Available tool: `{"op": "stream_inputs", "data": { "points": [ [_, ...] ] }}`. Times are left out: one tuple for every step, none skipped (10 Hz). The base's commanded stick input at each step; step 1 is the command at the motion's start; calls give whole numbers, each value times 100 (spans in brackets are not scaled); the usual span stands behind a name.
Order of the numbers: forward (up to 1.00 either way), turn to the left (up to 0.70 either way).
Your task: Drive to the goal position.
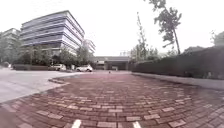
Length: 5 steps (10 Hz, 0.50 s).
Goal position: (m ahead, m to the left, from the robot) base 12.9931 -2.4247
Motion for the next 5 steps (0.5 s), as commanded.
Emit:
{"op": "stream_inputs", "data": {
  "points": [
    [70,0],
    [70,0],
    [70,0],
    [70,0],
    [70,0]
  ]
}}
